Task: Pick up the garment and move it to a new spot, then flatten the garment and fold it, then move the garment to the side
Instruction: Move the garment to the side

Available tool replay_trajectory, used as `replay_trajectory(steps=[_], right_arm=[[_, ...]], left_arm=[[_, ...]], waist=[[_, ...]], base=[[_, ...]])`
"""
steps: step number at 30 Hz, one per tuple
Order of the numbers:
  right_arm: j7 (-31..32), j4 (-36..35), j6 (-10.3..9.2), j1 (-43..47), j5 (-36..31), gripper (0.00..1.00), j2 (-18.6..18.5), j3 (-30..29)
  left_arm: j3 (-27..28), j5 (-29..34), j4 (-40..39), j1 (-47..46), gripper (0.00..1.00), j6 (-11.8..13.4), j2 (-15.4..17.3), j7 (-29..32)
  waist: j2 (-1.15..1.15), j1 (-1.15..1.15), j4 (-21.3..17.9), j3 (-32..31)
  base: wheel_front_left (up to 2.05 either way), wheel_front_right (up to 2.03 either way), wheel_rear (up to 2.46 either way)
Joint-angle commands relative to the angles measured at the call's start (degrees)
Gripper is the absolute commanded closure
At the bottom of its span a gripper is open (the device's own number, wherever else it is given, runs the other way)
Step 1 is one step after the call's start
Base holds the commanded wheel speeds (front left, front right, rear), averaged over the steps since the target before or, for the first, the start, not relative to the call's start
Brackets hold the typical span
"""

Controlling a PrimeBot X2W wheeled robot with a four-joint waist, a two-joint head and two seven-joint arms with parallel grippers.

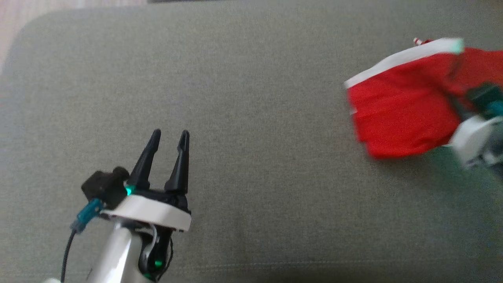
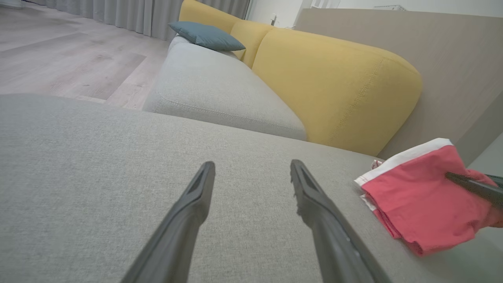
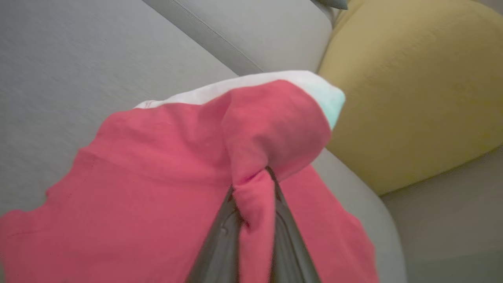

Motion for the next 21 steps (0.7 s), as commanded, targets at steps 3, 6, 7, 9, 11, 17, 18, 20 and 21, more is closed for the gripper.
replay_trajectory(steps=[3,6,7,9,11,17,18,20,21], right_arm=[[1.87,-2.21,-0.03,-3.93,2.29,1.0,-10.25,2.25],[3.06,-2.21,-0.03,-5.69,2.95,1.0,-15.34,1.89],[3.23,-1.97,-0.03,-6.02,4.24,1.0,-15.69,0.91],[3.56,-2.49,-0.03,-6.17,4.51,1.0,-16.39,1.64],[6.35,-2.69,-0.03,-7.16,3.24,1.0,-17.39,0.64],[11.41,-2.36,-0.03,-6.14,-1.99,1.0,-15.2,-9.2],[12.2,-2.56,-0.03,-5.64,-2.97,1.0,-14.69,-10.63],[13.44,-3.45,-0.03,-4.55,-4.93,1.0,-13.78,-13.17],[14.1,-4.09,-0.03,-3.94,-6.21,1.0,-13.52,-14.21]], left_arm=[[1.21,0.06,-2.77,-4.99,0.0,-0.28,0.19,-0.34],[0.79,-0.74,-3.14,-6.58,0.0,-0.32,0.19,-0.34],[0.68,-1.04,-3.28,-7.07,0.0,-0.29,0.19,-0.34],[0.44,-1.24,-3.41,-7.49,0.0,-0.3,0.19,-0.34],[0.16,-1.25,-3.67,-8.26,0.0,-0.31,0.19,-0.34],[0.63,-1.48,-3.72,-9.4,0.0,-0.37,0.19,-0.34],[0.75,-1.48,-3.75,-9.37,0.0,-0.38,0.19,-0.34],[0.91,-1.41,-3.73,-9.26,0.0,-0.41,0.19,-0.34],[0.95,-1.4,-3.72,-9.21,0.0,-0.42,0.19,-0.34]], waist=[[0.0,0.0,-0.31,4.55],[0.0,0.0,0.21,6.95],[0.0,0.0,0.39,7.59],[0.0,0.0,0.56,8.23],[0.0,0.0,0.66,9.4],[0.0,0.0,1.38,10.9],[0.0,0.0,1.44,10.96],[0.0,0.0,1.55,11.05],[0.0,0.0,1.6,11.07]], base=[[0.0,0.0,0.0],[0.0,0.0,0.0],[0.0,0.0,0.0],[0.0,0.0,0.0],[0.0,0.0,0.0],[0.0,0.0,0.0],[0.0,0.0,0.0],[0.0,0.0,0.0],[0.0,0.0,0.0]])
